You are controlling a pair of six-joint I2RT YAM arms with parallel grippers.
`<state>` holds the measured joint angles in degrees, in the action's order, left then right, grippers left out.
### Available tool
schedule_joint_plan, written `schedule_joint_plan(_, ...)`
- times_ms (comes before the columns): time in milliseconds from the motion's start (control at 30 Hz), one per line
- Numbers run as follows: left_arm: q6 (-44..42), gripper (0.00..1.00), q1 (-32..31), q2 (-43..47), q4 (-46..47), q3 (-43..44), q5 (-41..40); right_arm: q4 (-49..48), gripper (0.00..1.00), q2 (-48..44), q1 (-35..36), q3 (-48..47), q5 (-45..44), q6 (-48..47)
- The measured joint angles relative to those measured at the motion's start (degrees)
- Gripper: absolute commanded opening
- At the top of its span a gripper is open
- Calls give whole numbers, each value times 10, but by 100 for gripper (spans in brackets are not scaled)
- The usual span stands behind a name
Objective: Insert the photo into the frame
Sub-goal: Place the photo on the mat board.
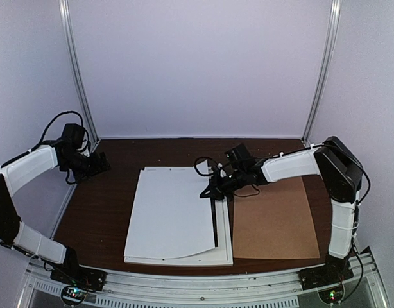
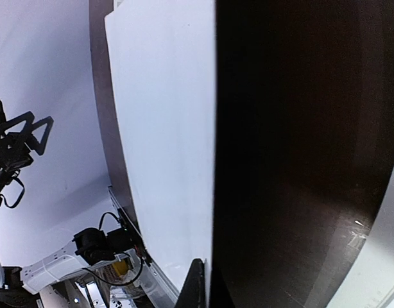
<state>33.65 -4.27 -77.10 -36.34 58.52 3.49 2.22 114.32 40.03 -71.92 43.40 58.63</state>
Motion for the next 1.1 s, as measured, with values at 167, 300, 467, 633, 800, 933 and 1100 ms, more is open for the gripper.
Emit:
schedule_joint_plan(167,0,98,0,-4,5,-15,24,21,0,-4,-2,2,-10,-31)
schedule_joint_plan(300,1,98,0,-5,12,-19,38,37,0,-15,-7,11,-23,-52)
schedule_joint_plan(467,1,98,-1,-7,21,-19,47,62,0,-21,-10,18,-41,-73)
schedule_joint_plan(633,1,98,-6,-14,23,-19,50,74,0,-22,-10,19,-53,-81)
schedule_joint_plan(800,1,98,-10,-17,24,-19,53,73,0,-23,-10,20,-61,-83)
schedule_joint_plan(933,1,98,-11,-18,24,-19,53,67,0,-23,-10,27,-64,-77)
schedule_joint_plan(1100,1,97,-14,-19,25,-19,54,56,0,-24,-10,38,-70,-66)
